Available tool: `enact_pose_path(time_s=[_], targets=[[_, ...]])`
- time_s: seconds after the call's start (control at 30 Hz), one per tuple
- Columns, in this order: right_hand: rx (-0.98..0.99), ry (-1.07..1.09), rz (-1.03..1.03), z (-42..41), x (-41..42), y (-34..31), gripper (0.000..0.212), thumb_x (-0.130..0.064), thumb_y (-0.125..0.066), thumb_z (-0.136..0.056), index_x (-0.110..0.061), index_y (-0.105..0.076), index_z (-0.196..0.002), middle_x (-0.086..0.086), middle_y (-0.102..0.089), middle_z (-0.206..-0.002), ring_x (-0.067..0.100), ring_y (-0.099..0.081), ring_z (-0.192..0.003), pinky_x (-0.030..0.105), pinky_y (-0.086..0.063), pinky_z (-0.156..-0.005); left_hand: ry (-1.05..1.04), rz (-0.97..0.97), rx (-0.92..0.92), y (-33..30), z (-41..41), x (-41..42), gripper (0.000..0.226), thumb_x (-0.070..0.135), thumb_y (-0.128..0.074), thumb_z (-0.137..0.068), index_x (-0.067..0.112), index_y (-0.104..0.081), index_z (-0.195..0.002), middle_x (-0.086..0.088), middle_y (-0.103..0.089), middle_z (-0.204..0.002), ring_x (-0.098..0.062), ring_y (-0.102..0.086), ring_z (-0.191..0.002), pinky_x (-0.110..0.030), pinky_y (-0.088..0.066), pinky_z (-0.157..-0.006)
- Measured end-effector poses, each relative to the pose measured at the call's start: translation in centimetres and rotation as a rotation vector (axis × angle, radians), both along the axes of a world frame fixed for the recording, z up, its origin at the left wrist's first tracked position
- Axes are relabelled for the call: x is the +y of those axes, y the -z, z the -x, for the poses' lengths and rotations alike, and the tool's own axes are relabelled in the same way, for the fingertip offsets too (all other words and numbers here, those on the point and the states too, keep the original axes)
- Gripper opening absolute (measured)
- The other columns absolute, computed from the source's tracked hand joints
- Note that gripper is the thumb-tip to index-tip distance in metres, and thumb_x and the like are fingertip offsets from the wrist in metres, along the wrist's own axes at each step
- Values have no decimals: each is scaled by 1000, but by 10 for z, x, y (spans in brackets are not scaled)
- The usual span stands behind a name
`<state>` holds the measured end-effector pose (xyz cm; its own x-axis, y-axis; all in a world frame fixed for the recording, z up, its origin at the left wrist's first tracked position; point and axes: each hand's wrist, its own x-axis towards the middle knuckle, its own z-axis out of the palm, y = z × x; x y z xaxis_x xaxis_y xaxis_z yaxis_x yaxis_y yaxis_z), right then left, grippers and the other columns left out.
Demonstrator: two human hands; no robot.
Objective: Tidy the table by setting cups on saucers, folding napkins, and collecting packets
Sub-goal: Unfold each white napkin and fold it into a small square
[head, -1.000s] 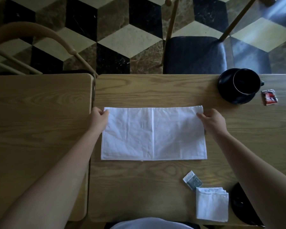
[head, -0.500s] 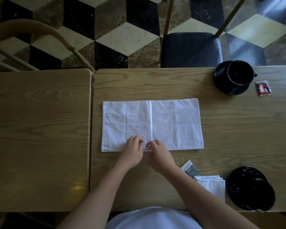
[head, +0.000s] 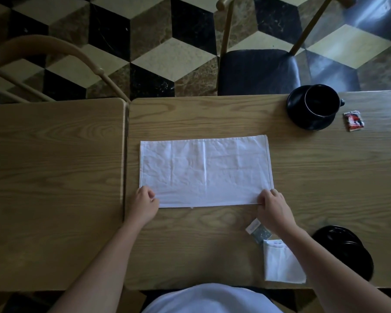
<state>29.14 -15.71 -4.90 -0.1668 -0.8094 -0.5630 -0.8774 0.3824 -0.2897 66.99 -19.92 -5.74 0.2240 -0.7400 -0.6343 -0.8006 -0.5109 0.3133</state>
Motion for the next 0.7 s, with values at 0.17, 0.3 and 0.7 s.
enact_pose_path(time_s=[0.17, 0.3, 0.7], targets=[[6, -2, 59, 6, -50, -20, 7, -18, -59, -87, -16, -64, -90, 5, -64, -96, 25, -59, -83, 37, -51, -69, -228, 170, -36, -33, 73, 14, 12, 11, -59, -82, 14, -49, -77, -5, -57, -83, -24, -55, -72, -33, -40, -59], [11, -142, 259, 1, -132, -28, 41, -12, -62, -84, -15, -59, -126, 7, -60, -128, 31, -49, -117, 42, -47, -93, -1016, -395, 673, -56, 193, 23, 5, 10, -55, -92, 6, -56, -89, -14, -57, -82, -26, -56, -72, -35, -47, -63], [371, -737, -215, -42, -190, -58, 6, -25, -62, -77, -21, -58, -80, 2, -66, -105, 27, -51, -112, 45, -31, -94, -1498, -605, 1075, -61, 257, 37, 27, 11, -67, -91, 0, -51, -72, -14, -49, -66, -26, -52, -64, -40, -53, -72]])
